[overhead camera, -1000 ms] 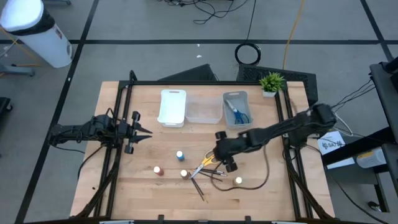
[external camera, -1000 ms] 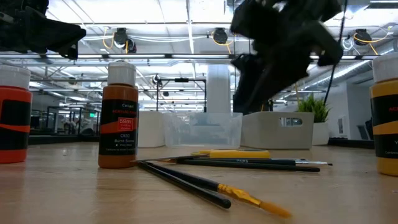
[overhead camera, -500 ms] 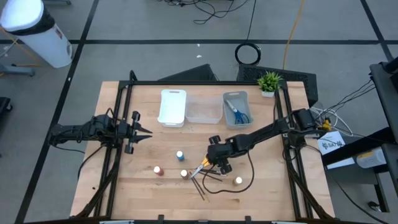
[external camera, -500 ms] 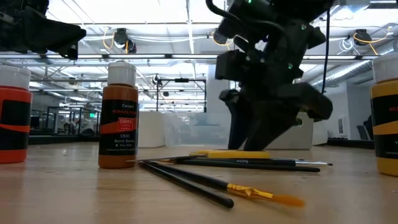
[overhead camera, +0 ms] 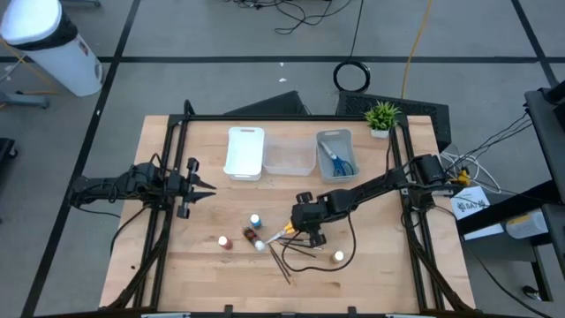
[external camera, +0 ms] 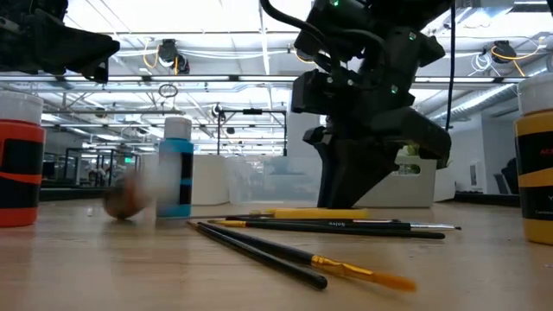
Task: Pick & Place Paint Supplies
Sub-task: Put the yellow scissors in the gray bin
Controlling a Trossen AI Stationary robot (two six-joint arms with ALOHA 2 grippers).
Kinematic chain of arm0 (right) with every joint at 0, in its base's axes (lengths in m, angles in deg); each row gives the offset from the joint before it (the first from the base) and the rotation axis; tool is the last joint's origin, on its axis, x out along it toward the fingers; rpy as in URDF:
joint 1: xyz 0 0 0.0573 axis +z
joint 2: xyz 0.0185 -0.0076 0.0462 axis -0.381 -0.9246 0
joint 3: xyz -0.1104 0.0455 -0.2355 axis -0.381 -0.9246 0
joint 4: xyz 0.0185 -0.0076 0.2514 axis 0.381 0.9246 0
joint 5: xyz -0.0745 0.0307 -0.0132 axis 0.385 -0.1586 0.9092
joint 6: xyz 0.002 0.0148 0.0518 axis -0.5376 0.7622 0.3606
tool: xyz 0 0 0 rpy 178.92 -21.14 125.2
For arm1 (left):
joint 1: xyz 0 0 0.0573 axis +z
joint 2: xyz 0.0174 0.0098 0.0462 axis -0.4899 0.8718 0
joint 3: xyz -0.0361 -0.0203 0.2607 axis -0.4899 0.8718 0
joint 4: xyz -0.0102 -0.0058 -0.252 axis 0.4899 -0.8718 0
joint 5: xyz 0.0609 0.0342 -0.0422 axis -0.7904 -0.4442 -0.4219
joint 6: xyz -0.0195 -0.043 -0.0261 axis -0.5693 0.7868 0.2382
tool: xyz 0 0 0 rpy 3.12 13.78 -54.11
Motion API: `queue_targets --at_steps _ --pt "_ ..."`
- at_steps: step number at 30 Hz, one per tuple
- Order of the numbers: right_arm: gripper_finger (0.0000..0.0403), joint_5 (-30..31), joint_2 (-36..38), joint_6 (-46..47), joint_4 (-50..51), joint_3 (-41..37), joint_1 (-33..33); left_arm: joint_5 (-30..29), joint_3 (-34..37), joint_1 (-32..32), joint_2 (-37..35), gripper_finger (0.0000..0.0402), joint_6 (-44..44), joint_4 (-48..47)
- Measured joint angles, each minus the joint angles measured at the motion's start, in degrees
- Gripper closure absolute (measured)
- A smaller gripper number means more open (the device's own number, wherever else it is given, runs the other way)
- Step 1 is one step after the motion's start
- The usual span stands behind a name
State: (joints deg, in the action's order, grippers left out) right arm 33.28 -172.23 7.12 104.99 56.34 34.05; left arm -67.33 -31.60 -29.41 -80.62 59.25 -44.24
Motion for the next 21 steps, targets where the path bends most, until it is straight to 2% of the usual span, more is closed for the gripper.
queue_targets --at_steps 6,13,16,21 --pt "0.0348 1.38 0.09 2.29 -0.24 -0.46 0.04 0.0 0.0 -0.02 0.0 0.0325 0.0 0.0" --pt "0.0348 1.23 4.54 6.05 0.93 -0.79 0.11 -0.02 0.0 -0.02 0.0 0.0325 0.02 0.02" --pt "0.0395 1.26 8.23 8.9 1.55 -0.91 0.12 0.0 0.0 -0.01 0.0 0.0325 0.0 0.02" --pt "0.0397 1.31 14.35 10.71 0.92 -0.81 1.28 0.0 0.0 -0.02 0.0 0.0325 0.0 0.0"
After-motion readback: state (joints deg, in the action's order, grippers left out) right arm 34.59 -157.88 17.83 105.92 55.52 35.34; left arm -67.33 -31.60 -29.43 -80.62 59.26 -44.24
